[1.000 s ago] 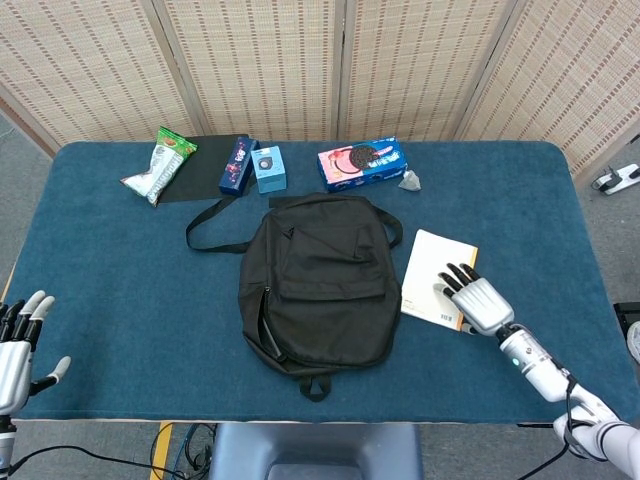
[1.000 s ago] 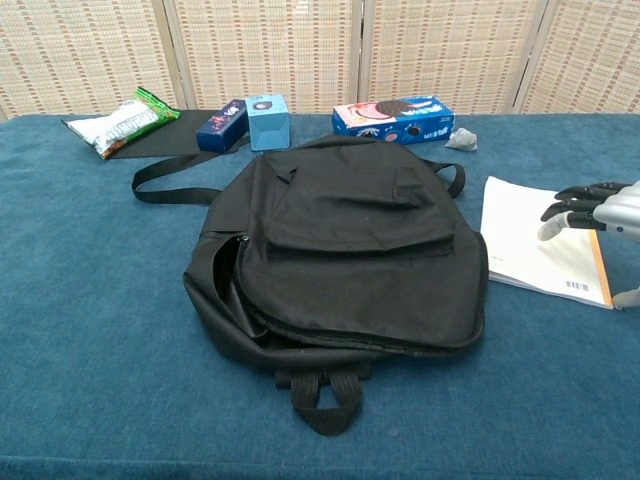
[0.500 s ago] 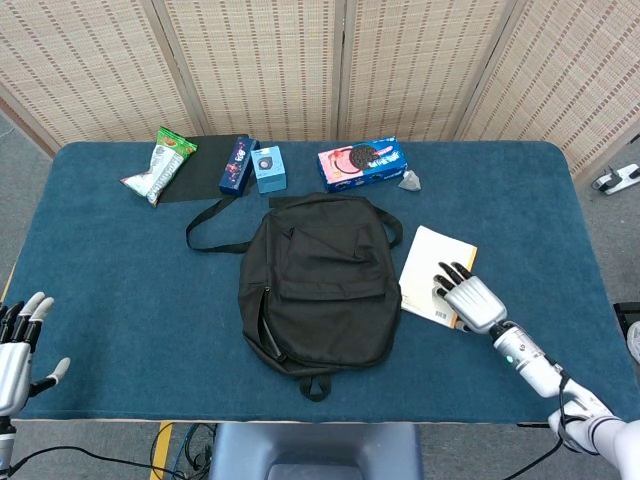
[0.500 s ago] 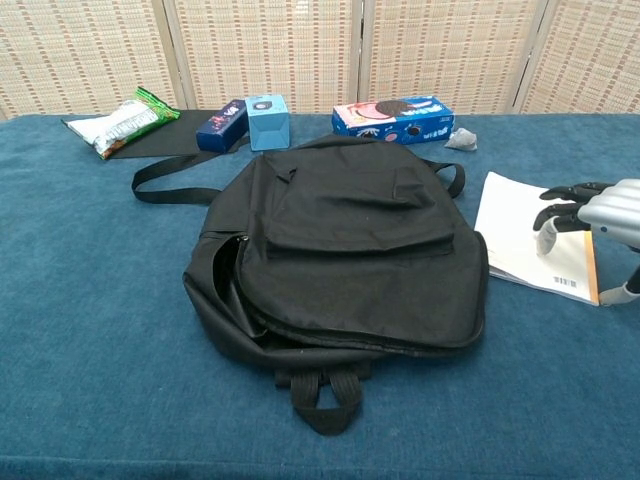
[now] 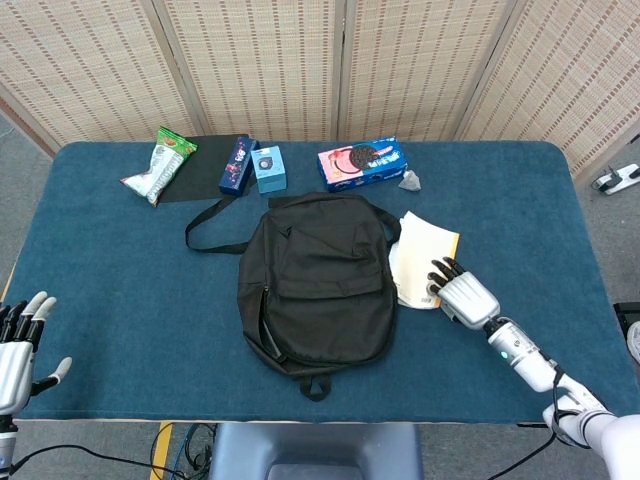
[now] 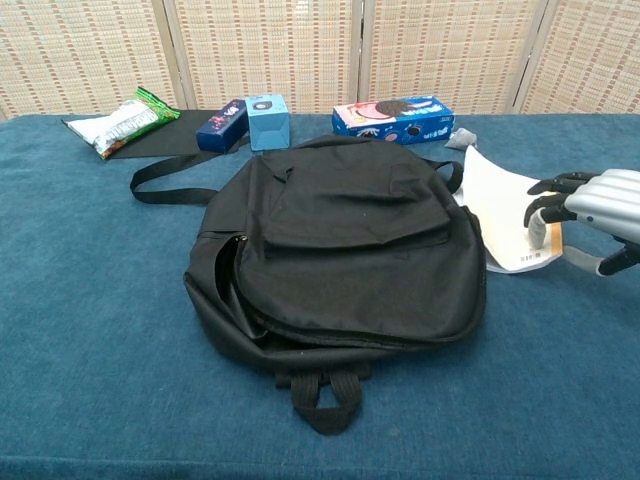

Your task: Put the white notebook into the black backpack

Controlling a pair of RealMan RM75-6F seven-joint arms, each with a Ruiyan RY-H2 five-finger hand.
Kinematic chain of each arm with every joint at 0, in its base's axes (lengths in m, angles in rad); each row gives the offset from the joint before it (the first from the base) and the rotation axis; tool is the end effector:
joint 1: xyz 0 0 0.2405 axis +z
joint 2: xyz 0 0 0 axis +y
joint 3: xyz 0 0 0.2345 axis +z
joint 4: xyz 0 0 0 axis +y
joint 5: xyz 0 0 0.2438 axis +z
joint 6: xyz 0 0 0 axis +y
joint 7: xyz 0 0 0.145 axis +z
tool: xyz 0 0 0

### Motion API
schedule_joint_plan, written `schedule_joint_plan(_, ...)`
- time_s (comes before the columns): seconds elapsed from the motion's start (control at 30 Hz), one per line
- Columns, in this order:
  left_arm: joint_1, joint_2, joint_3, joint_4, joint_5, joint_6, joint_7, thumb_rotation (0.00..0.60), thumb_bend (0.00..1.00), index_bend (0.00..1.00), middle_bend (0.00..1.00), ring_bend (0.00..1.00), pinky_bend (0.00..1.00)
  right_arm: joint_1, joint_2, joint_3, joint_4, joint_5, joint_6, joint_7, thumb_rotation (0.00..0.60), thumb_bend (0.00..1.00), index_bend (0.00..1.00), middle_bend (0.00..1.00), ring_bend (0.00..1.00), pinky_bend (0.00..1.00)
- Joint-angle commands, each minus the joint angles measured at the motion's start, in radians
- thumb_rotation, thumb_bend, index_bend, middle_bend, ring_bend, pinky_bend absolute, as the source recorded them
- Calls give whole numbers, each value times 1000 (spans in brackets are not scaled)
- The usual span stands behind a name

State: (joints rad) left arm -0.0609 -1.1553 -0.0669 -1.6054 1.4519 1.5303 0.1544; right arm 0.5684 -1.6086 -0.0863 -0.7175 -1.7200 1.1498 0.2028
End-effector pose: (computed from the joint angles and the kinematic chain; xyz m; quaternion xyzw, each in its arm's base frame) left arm -0.3089 0.1794 0.1191 -0.5852 -0.3520 -0.3526 0.6398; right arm -0.3115 -0.3318 -0.0009 0.8242 -0.2197 0.2949 0.4306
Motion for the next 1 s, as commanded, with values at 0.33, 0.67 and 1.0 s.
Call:
schedule_joint_plan(0.33, -1, -1, -1, 2, -2, -2, -3, 600, 250, 116, 73, 61, 32, 29, -27, 37, 14, 22, 30, 12, 600, 484, 389, 267, 91, 91)
schedule_joint_plan(0.67, -3, -2, -1, 0, -6, -10, -5, 600, 249, 116, 73, 61, 32, 46, -44, 60, 1, 57, -1, -13, 600, 307, 389, 258, 91, 91)
schedule_joint_plan(1.0, -6, -2, 1, -2, -8, -19, -8, 600, 250, 119, 73, 61, 32, 55, -60, 63, 3, 67, -6, -22, 600, 266, 369, 237, 91, 91)
